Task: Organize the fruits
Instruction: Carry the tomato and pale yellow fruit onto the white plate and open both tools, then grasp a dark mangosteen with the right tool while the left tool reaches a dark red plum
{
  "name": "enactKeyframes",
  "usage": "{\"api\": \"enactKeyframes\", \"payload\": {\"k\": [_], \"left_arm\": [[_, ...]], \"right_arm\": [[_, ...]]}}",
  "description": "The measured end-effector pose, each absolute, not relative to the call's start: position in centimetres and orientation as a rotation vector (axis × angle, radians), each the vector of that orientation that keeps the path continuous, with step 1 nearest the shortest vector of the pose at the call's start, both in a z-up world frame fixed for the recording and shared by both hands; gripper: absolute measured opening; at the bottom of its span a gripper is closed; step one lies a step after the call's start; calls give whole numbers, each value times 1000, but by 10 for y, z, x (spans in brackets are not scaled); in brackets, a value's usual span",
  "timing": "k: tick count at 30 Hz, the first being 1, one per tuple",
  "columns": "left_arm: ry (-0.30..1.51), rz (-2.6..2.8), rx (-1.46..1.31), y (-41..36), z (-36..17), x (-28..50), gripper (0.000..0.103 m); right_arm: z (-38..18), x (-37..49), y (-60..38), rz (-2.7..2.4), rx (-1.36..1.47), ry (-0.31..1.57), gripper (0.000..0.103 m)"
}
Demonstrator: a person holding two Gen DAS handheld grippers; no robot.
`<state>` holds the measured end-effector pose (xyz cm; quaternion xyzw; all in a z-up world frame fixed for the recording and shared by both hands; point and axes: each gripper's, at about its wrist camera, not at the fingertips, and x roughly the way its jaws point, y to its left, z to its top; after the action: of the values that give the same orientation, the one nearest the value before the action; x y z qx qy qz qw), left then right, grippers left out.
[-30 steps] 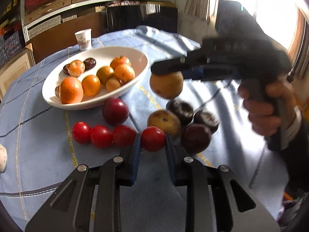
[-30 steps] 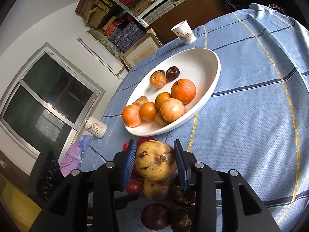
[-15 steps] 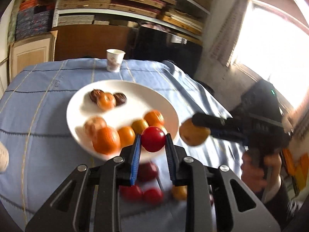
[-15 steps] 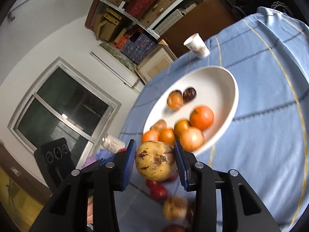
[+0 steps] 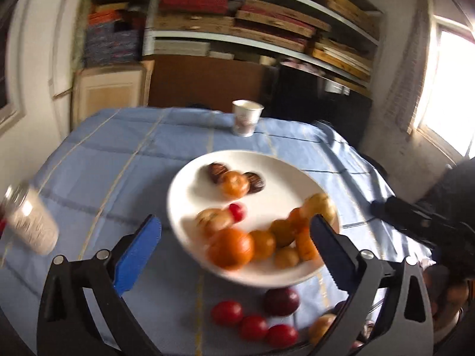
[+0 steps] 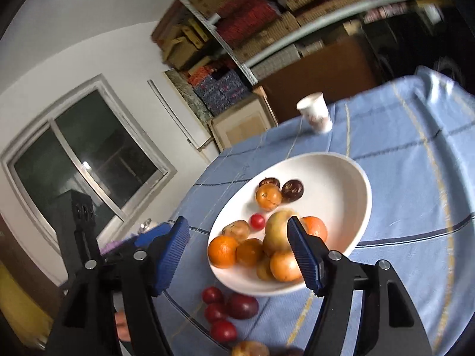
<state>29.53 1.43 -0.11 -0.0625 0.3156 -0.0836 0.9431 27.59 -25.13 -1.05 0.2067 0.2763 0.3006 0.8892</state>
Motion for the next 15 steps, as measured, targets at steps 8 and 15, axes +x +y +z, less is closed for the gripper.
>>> {"api": "enactKeyframes", "payload": {"k": [8, 15], "left_arm": [[769, -198, -212, 36, -32, 260, 99], [711, -152, -138, 33, -27, 240, 99]], "right_arm": [[-28, 228, -252, 599, 192, 634, 70], [-34, 197, -251, 732, -99, 646, 70]]}}
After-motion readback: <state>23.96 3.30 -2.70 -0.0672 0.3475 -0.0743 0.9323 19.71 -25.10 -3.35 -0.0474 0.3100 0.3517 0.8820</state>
